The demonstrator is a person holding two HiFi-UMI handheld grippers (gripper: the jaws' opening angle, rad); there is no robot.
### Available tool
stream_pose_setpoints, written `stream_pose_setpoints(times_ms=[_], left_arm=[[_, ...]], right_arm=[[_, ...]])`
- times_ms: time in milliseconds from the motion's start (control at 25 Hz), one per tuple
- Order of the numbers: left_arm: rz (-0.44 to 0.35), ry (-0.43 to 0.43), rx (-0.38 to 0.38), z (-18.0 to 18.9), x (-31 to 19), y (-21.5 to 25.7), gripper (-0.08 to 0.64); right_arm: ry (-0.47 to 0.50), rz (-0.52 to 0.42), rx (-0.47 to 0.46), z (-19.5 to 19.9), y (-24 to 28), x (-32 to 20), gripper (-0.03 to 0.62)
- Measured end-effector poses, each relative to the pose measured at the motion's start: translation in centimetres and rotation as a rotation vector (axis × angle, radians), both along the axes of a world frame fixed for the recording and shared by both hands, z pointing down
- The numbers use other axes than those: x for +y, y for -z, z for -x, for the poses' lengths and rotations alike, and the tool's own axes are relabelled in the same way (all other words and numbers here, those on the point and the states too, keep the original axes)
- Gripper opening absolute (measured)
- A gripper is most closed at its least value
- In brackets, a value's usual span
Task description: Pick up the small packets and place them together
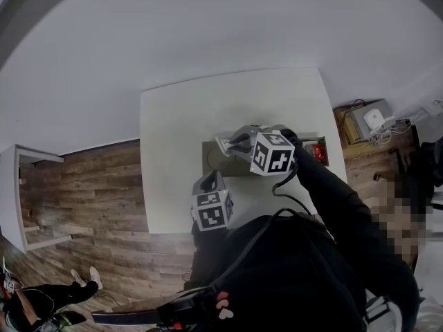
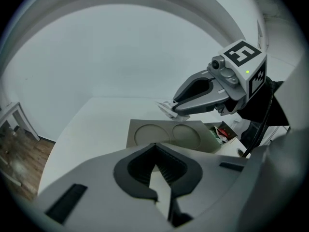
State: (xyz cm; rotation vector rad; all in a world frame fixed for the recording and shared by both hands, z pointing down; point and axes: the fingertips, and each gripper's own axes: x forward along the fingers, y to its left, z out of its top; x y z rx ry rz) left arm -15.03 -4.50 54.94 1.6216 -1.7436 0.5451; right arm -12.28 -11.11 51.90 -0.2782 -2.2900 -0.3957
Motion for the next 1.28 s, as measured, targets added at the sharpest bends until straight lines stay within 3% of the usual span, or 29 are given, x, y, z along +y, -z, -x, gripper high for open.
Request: stream_pose_setpoints(times_ms=[440,880,1280], left_arm=[[0.010,0.033,0.017,0.8,1.5,0.0,0.000],[0.015,0.045,0.005,1.0,2.1,-0.2,-0.002],[0.011,0.046,0.000,1.2,1.9,-0.2,0.000]], right_arm=[[0.096,-0.051,0.082,3.9,-2.9,2.2,0.041],[0.094,-0.064,0.127,4.2,-4.3,2.2,0.047],[0.100,0.000,0.138,4.0,-4.7,2.9,0.105]])
